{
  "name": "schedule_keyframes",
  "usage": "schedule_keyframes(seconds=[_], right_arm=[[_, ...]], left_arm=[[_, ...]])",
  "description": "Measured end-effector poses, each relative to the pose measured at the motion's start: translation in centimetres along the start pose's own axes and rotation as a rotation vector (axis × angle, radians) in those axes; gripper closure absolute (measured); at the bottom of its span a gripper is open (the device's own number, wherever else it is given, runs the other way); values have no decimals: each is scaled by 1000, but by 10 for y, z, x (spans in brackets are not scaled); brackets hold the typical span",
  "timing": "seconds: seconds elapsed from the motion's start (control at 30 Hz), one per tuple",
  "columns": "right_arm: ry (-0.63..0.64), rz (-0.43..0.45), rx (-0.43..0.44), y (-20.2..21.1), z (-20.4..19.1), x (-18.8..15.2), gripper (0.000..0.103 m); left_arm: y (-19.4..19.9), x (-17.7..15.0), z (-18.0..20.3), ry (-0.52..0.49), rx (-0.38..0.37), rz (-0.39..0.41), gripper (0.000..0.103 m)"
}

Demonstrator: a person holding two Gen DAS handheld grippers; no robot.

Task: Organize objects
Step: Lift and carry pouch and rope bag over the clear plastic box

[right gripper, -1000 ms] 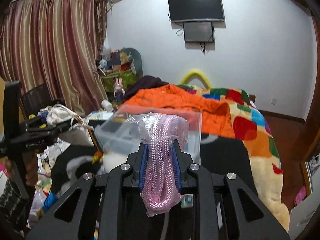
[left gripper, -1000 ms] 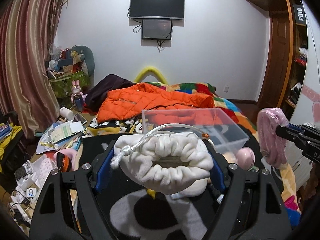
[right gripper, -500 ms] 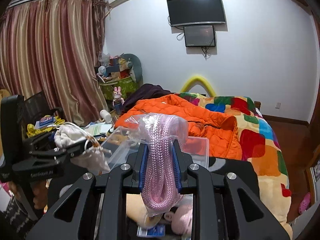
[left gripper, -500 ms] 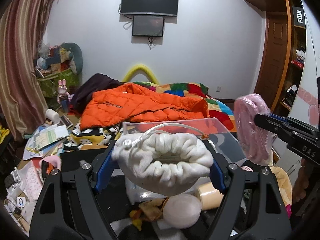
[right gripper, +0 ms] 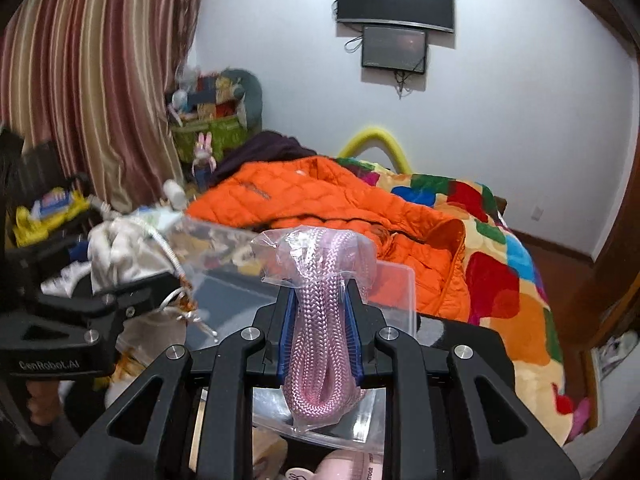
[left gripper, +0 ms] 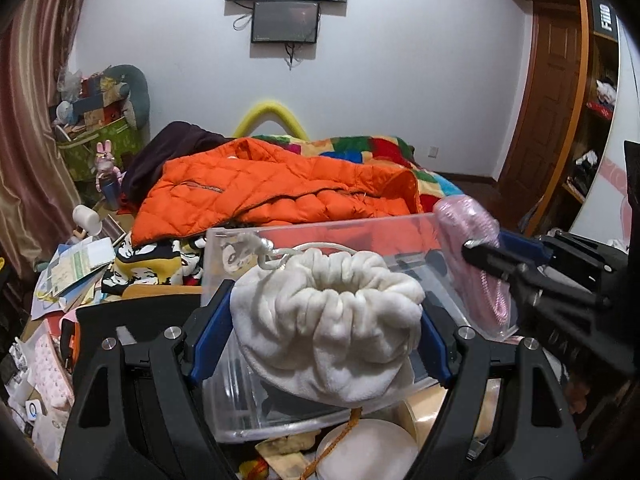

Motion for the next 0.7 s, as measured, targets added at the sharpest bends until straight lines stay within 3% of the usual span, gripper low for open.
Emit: schedule_keyframes(seconds=[0.37,0.7], right_arm=[[7,-90,35,-29,-3,-17,82],[-13,-113,49,-36,-3,-17,80]], left_arm=[[-35,-15,8,-3,-42,-118,22],[-26,-13,6,-6,-18,-79,16]])
Point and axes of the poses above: each gripper's, at about its wrist camera, not at the fingertips, and y roughly against the way its jaws point, z to its right, x to its top, the point moved 3 cm from there along -y, roughly the way its jaws point, and after that the axes turned 5 degrees about x, right-handed, at the moved point
